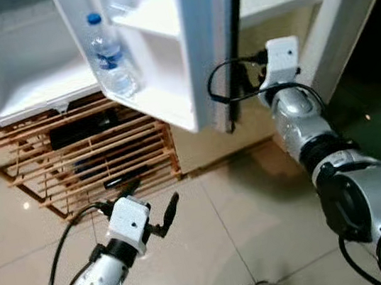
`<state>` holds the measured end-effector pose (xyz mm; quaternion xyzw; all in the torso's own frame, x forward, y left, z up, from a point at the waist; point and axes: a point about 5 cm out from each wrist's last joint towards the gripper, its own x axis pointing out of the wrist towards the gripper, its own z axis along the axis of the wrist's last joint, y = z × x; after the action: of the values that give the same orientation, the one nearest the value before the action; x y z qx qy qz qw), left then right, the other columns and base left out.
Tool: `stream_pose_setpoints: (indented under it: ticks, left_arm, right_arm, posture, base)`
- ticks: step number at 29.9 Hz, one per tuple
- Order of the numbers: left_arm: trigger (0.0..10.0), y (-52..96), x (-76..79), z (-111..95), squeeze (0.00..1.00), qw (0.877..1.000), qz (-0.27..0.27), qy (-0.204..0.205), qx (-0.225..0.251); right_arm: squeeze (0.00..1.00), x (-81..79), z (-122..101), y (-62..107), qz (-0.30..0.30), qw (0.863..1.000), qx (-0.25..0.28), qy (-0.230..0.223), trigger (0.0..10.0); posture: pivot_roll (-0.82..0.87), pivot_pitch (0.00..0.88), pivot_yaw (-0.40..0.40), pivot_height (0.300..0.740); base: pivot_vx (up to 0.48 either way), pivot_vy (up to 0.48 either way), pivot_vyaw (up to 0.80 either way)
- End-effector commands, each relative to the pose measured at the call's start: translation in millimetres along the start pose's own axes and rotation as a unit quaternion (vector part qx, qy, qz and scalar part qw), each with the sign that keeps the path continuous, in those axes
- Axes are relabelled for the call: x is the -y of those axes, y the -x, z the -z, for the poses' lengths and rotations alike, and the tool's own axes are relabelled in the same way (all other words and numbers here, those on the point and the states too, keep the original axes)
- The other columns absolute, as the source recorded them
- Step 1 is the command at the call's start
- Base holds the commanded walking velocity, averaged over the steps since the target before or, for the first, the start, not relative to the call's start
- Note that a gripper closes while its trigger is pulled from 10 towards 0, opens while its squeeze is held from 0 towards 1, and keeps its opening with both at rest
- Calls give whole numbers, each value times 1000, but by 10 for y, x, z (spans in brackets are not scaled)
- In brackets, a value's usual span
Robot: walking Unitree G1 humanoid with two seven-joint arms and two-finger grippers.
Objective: Restocking fridge
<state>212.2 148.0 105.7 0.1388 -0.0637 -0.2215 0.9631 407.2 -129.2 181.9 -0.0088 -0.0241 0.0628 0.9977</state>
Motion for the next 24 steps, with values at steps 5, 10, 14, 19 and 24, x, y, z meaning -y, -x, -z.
stream_pose_setpoints:
  ticks: [5,10,14,19,24]
  left_arm:
    - [10000,331,-163,180,0,998,-36,-6,-45]
    - [10000,732,-325,335,0,991,-75,-18,-105]
    - [10000,797,-337,370,0,986,-115,-5,-118]
    - [10000,745,-278,362,0,987,-121,-1,-109]
    - [10000,648,-252,385,0,988,-124,-1,-95]
  right_arm:
    - [0,-402,-286,-49,-80,994,72,-23,10000]
    - [0,-696,-357,-14,-137,986,94,-30,10000]
    - [0,-1076,-459,117,-236,961,123,-71,10000]
    - [0,-1336,-558,349,-351,919,131,-121,10000]
    - [0,-1321,-519,595,-411,894,107,-139,10000]
  posture:
    - [-3,62,25,740]
    - [-6,53,20,740]
    - [11,38,-2,740]
    - [24,20,-23,740]
    - [15,4,-21,740]
  base:
    - [0,0,0]
    - [0,0,0]
    - [0,0,0]
    - [0,0,0]
    - [0,0,0]
